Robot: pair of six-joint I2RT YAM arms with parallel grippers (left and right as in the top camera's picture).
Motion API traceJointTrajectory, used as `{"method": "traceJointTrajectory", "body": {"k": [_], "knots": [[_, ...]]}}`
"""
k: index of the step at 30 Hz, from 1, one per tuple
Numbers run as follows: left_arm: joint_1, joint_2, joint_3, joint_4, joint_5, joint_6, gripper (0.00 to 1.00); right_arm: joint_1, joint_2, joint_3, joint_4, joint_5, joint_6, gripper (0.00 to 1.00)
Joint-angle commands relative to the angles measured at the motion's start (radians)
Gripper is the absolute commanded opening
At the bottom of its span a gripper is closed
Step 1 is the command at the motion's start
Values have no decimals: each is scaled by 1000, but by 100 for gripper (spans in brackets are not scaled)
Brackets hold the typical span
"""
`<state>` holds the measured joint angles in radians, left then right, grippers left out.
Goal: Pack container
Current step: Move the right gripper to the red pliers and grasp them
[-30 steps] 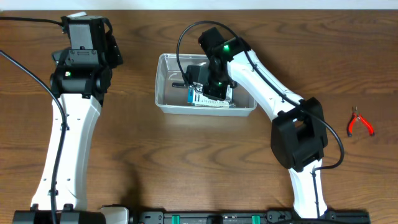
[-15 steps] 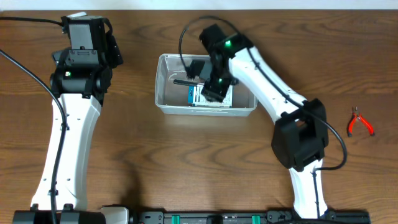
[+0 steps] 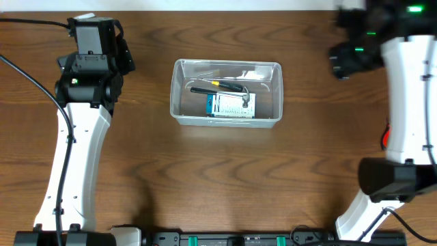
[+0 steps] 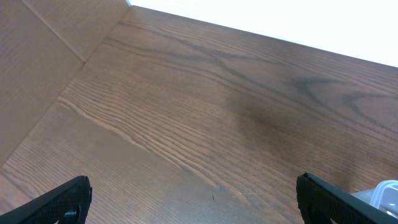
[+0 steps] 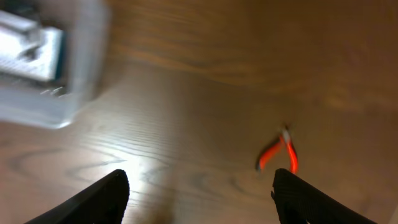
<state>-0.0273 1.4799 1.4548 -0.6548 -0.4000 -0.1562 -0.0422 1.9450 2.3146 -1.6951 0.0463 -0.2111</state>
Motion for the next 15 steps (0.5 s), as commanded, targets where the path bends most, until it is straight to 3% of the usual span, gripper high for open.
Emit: {"method": "traceJointTrajectory", "body": {"k": [1,8,15], "knots": [[5,3,9,-2,-20,6,98,-104,10,-14,-3,-13,84,76],[5,3,9,-2,-20,6,98,-305,0,-121,-3,-148,82,69],[5,3,9,-2,-20,6,98,-435,-47,-460,76,-152,58,70]]}}
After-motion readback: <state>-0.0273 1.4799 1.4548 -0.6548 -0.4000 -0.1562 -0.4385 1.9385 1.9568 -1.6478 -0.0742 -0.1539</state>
